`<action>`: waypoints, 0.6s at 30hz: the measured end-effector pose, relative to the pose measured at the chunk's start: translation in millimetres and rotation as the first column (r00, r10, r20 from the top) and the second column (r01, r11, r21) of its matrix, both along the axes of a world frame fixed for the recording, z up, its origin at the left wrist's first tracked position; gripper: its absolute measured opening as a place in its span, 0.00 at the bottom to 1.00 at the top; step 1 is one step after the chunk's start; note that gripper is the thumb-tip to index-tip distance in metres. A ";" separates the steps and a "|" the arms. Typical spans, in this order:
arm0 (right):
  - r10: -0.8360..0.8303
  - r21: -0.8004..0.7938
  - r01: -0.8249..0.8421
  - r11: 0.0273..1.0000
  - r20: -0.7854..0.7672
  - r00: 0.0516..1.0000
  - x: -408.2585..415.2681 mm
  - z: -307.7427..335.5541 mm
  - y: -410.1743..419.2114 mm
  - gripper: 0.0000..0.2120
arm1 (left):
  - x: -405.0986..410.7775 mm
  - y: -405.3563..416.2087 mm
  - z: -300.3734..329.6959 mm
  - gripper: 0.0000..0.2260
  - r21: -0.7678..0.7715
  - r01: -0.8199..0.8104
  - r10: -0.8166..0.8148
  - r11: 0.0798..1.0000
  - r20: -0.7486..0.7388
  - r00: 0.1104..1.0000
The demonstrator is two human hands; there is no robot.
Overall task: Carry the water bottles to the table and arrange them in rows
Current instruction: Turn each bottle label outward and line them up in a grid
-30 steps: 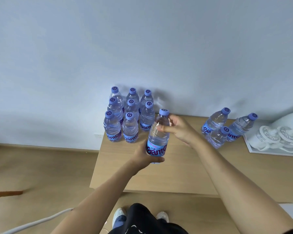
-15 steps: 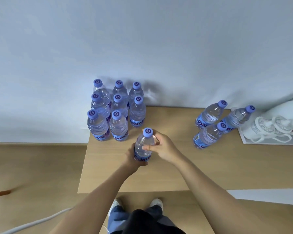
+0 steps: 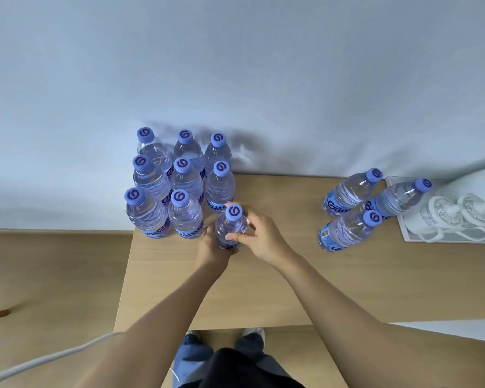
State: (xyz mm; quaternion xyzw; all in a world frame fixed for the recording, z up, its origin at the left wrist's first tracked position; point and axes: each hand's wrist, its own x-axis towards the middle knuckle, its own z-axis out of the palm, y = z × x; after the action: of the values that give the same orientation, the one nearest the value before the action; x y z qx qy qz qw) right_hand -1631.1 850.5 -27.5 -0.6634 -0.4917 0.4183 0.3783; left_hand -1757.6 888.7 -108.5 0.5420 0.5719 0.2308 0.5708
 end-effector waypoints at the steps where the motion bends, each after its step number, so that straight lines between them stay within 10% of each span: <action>1: 0.007 0.009 -0.008 1.000 0.013 1.000 1.0 -0.2 3.2 0.29 | 2.7 1.4 -0.2 0.29 0.007 -0.017 0.017 1.000 -0.007 1.000; 18: 0.031 0.135 -0.052 0.990 0.151 0.988 8.5 -10.9 24.9 0.28 | 18.4 15.3 4.3 0.27 0.015 -0.066 0.067 0.998 -0.080 0.995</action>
State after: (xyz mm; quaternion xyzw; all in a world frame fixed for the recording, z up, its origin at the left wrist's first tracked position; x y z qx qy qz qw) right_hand -1622.6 875.5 -38.3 -0.6547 -0.5600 0.3402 0.3768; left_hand -1739.2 904.0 -104.2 0.5350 0.6108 0.2312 0.5360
